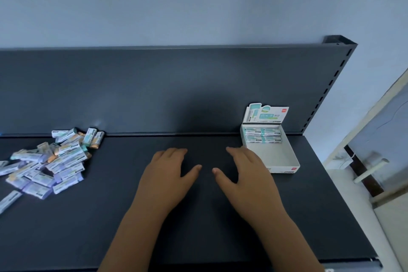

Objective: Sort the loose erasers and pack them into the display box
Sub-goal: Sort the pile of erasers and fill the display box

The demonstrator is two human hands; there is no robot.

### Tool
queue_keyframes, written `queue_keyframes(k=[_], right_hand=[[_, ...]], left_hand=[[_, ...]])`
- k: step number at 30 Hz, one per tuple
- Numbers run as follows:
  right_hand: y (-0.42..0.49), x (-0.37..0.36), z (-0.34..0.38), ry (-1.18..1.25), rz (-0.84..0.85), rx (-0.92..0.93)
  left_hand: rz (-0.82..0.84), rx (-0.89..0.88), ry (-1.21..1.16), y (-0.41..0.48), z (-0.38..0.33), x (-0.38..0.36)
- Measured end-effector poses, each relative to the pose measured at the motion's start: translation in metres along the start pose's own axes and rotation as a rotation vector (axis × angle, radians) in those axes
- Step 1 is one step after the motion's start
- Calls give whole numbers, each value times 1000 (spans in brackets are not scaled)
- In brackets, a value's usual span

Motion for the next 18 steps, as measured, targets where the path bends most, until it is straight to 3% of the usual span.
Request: queue_keyframes(k=[18], right_hand=[[24, -45, 76, 121, 98, 110]], left_hand=[[-34, 61, 83, -9, 52, 47]])
Point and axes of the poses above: each hand's wrist, its own y-axis towards the middle knuckle, its own x-axis out of the back of the hand, z = x × y, the point moved 6 cm from there along y, towards the middle knuckle, and after that the axes turned 8 degrees about -y, right-handed, at the moved point
